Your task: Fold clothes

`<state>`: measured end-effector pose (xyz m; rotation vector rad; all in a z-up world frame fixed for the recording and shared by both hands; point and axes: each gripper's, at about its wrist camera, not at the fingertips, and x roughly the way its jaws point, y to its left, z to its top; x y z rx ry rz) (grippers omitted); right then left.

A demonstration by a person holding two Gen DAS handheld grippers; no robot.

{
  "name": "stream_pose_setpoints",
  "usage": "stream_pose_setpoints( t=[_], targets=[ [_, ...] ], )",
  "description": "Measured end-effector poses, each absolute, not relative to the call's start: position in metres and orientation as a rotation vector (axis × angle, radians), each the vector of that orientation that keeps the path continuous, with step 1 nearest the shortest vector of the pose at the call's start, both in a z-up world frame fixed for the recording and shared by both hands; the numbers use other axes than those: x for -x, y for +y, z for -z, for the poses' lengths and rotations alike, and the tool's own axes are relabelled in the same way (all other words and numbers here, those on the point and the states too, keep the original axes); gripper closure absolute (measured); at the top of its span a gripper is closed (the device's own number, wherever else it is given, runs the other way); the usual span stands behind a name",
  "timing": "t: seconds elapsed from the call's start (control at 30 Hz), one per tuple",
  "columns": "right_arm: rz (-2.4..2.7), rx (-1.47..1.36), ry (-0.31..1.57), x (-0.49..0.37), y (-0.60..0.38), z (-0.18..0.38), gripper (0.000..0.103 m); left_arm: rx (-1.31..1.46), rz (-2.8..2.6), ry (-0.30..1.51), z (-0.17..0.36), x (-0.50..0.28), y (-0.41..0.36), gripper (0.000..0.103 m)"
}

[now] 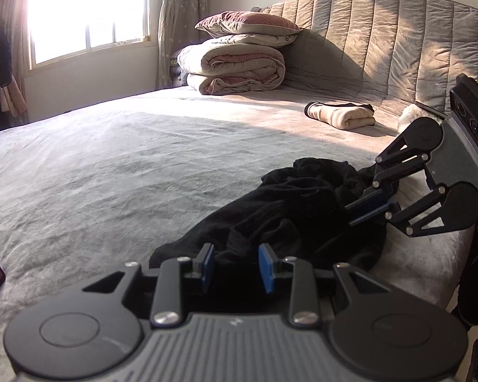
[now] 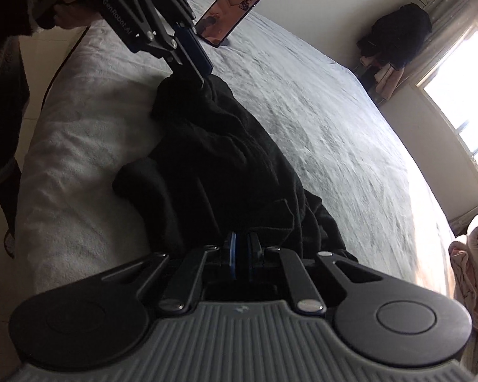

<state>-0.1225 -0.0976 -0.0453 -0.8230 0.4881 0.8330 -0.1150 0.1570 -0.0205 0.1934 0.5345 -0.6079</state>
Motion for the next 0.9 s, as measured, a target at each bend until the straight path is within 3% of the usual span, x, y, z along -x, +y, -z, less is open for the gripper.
stream_pose_setpoints(
  t=[0.1, 0.27, 0.6, 0.7, 0.77, 0.8, 0.9],
  targets=[
    [-0.904, 0.690, 0.537, 0.113, -0.110, 0.032, 0.066, -0.228, 0.609, 0.549, 0.026, 0.113, 0.149, 0.070],
    [-0.909, 0.556, 0.534, 0.094, -0.134, 0.014, 0.066, -0.257, 0.588, 0.561, 0.030, 0.111, 0.147, 0.070],
    [-0.787, 0.562, 0.596, 0.085, -0.149, 0.024, 0.066, -0.300, 0.524, 0.591, 0.041, 0.105, 0.147, 0.070],
    [-0.779, 0.597, 0.639, 0.083, -0.146, 0.036, 0.066, -0.312, 0.496, 0.604, 0.045, 0.102, 0.146, 0.079],
    [-0.756, 0.625, 0.661, 0.081, -0.143, 0.043, 0.073, -0.293, 0.464, 0.606, 0.043, 0.099, 0.150, 0.088],
    [-0.721, 0.631, 0.672, 0.079, -0.143, 0.044, 0.093, -0.283, 0.448, 0.607, 0.042, 0.098, 0.152, 0.094],
    [-0.645, 0.595, 0.653, 0.075, -0.151, 0.037, 0.096, -0.238, 0.389, 0.598, 0.036, 0.094, 0.159, 0.096]
  ],
)
